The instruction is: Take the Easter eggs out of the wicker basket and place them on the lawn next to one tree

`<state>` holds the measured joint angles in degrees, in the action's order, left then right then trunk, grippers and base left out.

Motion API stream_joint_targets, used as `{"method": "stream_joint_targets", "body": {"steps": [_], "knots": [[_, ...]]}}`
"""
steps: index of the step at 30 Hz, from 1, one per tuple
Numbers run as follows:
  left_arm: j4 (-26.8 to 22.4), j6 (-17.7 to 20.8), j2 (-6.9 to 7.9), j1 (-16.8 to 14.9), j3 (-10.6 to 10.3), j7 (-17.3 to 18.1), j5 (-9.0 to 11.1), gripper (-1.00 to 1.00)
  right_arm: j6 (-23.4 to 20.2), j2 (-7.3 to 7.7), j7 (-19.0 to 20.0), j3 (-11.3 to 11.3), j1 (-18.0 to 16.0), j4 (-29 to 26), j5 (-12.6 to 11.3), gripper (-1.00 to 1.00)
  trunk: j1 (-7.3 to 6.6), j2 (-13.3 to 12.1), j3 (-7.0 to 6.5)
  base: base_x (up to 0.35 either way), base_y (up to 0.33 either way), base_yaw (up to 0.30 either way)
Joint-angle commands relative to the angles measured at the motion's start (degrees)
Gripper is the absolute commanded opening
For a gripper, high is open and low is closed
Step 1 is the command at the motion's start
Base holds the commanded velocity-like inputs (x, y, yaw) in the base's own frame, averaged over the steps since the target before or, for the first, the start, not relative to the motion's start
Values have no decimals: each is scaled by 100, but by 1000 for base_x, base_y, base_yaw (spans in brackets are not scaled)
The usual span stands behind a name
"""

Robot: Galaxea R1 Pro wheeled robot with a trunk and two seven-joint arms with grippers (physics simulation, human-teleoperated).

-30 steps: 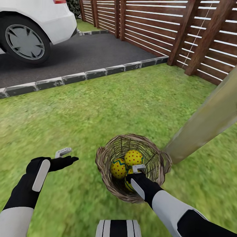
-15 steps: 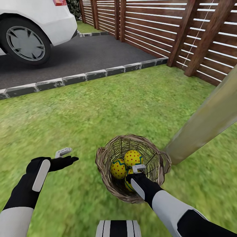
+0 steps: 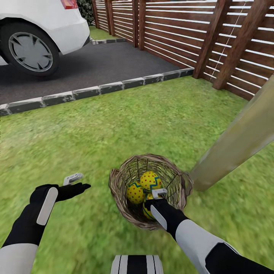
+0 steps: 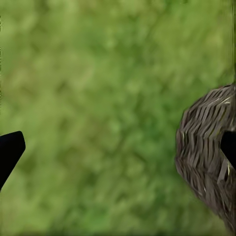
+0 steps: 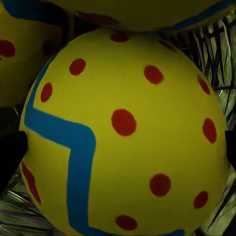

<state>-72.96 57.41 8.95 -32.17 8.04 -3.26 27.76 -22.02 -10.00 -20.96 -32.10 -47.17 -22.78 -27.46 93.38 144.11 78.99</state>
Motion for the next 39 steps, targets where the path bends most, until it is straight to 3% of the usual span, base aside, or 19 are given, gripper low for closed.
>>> {"method": "stream_joint_targets", "body": {"steps": [1,30,39], "knots": [[-8,25,1,2,4,-34,45,100,-22,0,-37,-33,-4,-35,-40,-100,-3,0,-19,0,0,0],[-8,42,1,5,-5,-34,45,100,-22,0,-39,-33,15,-42,-40,-100,-78,-39,-661,-27,0,0],[-8,42,1,7,-5,-32,45,100,-22,0,-39,-33,15,-42,-40,-100,-83,-41,-705,-41,0,0]]}}
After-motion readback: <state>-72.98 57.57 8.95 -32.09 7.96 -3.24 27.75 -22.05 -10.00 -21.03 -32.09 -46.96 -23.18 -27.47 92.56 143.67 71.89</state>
